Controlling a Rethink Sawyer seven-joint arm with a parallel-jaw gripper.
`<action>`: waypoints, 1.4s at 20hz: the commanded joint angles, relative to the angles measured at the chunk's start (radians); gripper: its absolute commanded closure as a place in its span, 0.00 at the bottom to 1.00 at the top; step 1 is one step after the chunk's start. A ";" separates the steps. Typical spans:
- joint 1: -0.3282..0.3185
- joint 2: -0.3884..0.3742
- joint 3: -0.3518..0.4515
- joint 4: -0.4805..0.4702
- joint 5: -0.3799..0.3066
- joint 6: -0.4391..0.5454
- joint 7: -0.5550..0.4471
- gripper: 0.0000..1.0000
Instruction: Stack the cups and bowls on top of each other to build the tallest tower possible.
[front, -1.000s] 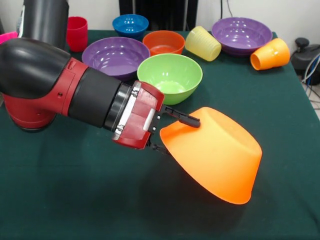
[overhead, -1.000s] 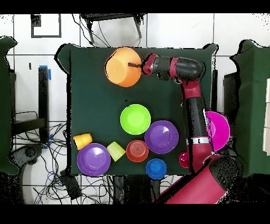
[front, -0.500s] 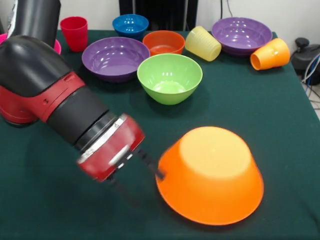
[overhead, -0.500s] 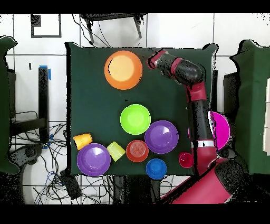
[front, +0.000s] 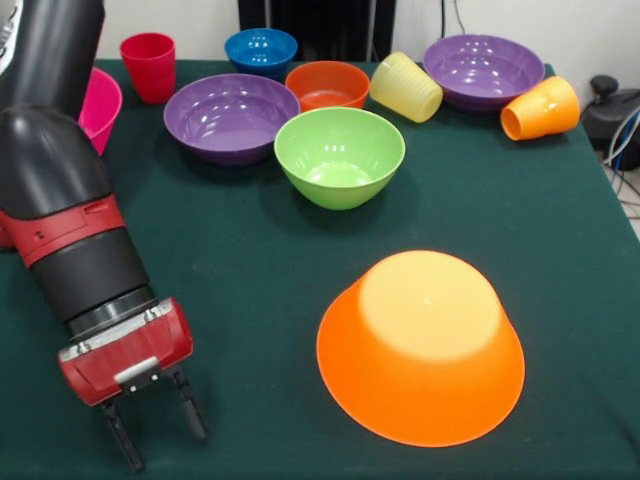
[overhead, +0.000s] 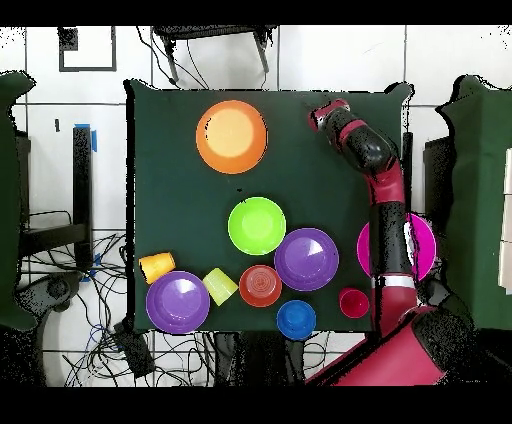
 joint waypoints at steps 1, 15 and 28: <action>0.058 -0.039 -0.187 -0.035 -0.080 0.068 -0.206 0.00; 0.217 -0.341 -0.399 0.246 0.000 0.003 0.404 0.00; 0.447 -0.832 -0.624 0.485 0.068 -0.057 0.864 0.00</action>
